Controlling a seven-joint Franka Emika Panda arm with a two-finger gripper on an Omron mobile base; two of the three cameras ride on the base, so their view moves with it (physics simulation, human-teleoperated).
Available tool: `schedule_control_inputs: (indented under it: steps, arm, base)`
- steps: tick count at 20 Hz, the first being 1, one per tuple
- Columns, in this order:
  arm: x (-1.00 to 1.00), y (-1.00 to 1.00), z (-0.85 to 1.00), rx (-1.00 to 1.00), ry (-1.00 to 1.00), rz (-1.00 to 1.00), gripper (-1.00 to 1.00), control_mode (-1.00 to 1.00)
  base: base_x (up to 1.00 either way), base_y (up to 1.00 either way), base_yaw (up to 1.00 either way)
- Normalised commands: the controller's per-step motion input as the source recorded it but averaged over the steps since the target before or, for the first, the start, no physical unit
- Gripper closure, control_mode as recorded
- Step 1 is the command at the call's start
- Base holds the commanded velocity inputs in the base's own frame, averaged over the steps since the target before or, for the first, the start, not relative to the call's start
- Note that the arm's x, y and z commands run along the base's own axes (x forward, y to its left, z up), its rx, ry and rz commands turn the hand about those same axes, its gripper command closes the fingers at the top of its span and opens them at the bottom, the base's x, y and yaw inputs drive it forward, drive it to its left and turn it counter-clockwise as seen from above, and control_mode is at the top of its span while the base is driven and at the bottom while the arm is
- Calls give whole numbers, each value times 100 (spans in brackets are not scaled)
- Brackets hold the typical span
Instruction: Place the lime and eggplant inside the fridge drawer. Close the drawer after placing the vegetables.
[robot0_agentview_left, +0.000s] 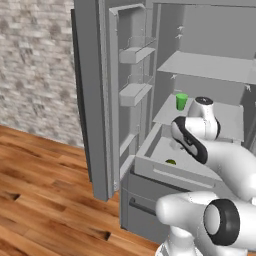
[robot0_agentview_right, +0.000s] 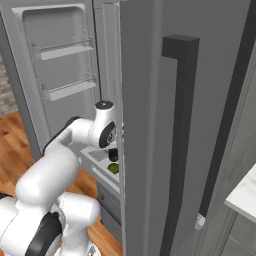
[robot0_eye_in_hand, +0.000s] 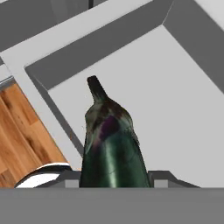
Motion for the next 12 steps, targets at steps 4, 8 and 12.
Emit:
schedule_control_inputs:
  steps: [4,8,12]
  arm:
    - [17,-26,-44,0,5,2,100,-100]
    - [15,-29,-35,0,0,2,100,-100]
    - [14,-17,-44,0,3,1,100,-100]
  base:
    - [0,0,0]
    - [0,0,0]
    - [0,0,0]
